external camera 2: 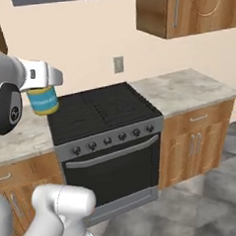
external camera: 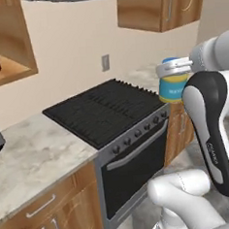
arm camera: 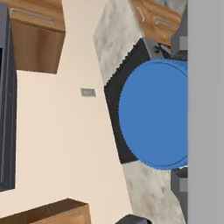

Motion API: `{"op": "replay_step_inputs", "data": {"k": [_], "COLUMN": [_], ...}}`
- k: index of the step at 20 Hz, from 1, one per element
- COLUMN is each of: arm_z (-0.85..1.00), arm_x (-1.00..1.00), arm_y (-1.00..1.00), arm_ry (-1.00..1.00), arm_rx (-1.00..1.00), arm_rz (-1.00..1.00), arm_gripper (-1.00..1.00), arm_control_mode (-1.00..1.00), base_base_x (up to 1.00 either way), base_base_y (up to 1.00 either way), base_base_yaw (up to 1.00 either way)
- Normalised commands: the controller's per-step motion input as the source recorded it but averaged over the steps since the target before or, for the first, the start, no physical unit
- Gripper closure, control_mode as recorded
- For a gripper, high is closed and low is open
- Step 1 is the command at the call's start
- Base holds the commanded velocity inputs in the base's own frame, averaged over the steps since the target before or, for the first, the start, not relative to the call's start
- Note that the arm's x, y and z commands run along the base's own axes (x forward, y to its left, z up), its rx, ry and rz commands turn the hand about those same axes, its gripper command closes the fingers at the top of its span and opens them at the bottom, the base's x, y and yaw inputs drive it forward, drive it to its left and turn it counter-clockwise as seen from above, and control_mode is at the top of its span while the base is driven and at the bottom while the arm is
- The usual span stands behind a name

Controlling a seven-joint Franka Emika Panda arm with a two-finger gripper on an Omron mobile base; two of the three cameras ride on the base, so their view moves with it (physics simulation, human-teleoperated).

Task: Move the mayonnaise and condiment bottle from the cabinet to the dining counter.

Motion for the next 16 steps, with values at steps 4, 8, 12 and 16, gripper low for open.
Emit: {"op": "replay_step_inputs", "data": {"k": [4,8,12,16], "arm_z": [0.00,0.00,0.00,0.00], "arm_x": [0.00,0.00,0.00,0.00], "arm_y": [0.00,0.00,0.00,0.00], "arm_ry": [0.00,0.00,0.00,0.00], "arm_rx": [0.00,0.00,0.00,0.00], "arm_rz": [0.00,0.00,0.00,0.00], "arm_gripper": [1.00,1.00,1.00,1.00], "arm_control_mode": [1.00,1.00,1.00,1.00], "base_base_x": [-0.01,-0.02,-0.06,-0.14], "base_base_y": [-0.71,-0.81,-0.83,-0.81], "base_base_yaw": [-0.64,-0.61,-0.60,-0.59]}}
